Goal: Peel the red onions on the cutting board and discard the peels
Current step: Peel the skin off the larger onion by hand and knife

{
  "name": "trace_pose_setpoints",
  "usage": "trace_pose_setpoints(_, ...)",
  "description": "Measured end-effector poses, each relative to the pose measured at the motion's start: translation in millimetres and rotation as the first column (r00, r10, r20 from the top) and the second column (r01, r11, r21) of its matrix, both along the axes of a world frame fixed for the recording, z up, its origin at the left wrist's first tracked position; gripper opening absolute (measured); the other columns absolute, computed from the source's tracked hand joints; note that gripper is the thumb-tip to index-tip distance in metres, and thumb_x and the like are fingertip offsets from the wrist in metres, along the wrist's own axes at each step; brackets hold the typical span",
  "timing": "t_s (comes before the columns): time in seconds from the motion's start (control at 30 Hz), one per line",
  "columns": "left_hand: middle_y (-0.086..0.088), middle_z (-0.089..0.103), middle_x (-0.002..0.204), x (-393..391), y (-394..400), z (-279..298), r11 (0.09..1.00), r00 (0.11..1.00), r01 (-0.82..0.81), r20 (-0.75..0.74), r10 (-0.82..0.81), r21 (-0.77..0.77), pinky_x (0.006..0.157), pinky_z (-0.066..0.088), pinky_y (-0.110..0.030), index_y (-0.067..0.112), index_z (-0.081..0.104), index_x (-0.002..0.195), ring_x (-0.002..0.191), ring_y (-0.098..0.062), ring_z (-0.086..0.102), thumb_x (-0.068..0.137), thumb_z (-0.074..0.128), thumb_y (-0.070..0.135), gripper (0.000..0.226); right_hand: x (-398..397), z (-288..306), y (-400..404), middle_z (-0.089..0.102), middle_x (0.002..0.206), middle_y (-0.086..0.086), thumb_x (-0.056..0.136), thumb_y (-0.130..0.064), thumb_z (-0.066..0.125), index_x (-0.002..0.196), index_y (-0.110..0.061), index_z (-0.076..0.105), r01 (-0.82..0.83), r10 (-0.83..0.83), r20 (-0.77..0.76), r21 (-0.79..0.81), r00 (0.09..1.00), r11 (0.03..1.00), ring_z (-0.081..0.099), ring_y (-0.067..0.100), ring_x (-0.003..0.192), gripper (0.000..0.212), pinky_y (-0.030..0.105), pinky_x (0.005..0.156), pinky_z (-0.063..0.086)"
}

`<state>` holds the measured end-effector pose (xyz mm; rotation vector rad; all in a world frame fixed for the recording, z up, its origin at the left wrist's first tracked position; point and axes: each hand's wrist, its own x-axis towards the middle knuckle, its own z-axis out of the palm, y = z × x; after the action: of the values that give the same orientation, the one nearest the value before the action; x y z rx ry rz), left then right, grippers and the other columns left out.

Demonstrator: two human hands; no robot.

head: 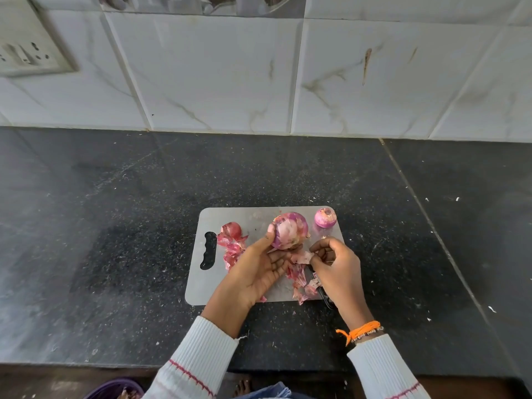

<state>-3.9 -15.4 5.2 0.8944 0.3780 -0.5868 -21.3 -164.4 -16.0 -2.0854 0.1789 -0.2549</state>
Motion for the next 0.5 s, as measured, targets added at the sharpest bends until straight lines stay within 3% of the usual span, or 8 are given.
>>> trace_pose_setpoints(0.13,-0.012,0.071,0.093,1,3,0,0.999,0.999,0.034,0.006,-0.034,-0.019,0.076,0.042,-0.027,0.005,0.061,0.112,0.078,-0.015,0.057,0.094,0.029,0.051,0.059,2,-1,-1,0.066,0.09,-0.007,0.083,-0.004,0.062,0.091,-0.019,0.065,-0.027,0.028,-0.017,0.04,0.999,0.999,0.062,0.004,0.086,0.018,0.019,0.075,0.052)
trace_pose_setpoints(0.23,-0.014,0.069,0.099,1,4,-3,0.998,0.998,0.066,0.002,-0.066,0.0,0.077,0.043,-0.028,0.005,0.06,0.116,0.084,-0.017,0.06,0.093,0.027,0.054,0.063,2,3,1,0.065,0.102,-0.009,0.088,-0.013,0.058,0.104,-0.023,0.063,-0.028,0.024,0.042,0.096,0.999,0.995,0.06,0.005,0.1,0.019,0.027,0.087,0.051)
trace_pose_setpoints(0.37,-0.011,0.071,0.088,2,2,-5,0.995,0.995,0.102,0.01,-0.102,0.001,0.076,0.045,-0.028,0.004,0.063,0.107,0.078,-0.016,0.065,0.093,0.029,0.053,0.061,1,13,4,0.06,0.117,-0.014,0.087,-0.024,0.063,0.121,-0.026,0.055,-0.146,0.13,0.077,0.265,0.989,0.953,0.057,-0.001,0.109,0.035,0.016,0.087,0.048)
trace_pose_setpoints(0.5,-0.014,0.062,0.093,2,1,-7,0.997,0.997,0.078,0.002,-0.078,-0.022,0.078,0.047,-0.027,0.001,0.06,0.111,0.08,-0.018,0.058,0.085,0.039,0.039,0.051,1,11,6,0.055,0.121,-0.016,0.08,-0.01,0.07,0.119,-0.036,0.049,-0.233,0.216,0.094,0.262,0.972,0.937,0.055,-0.003,0.111,0.051,0.011,0.085,0.047)
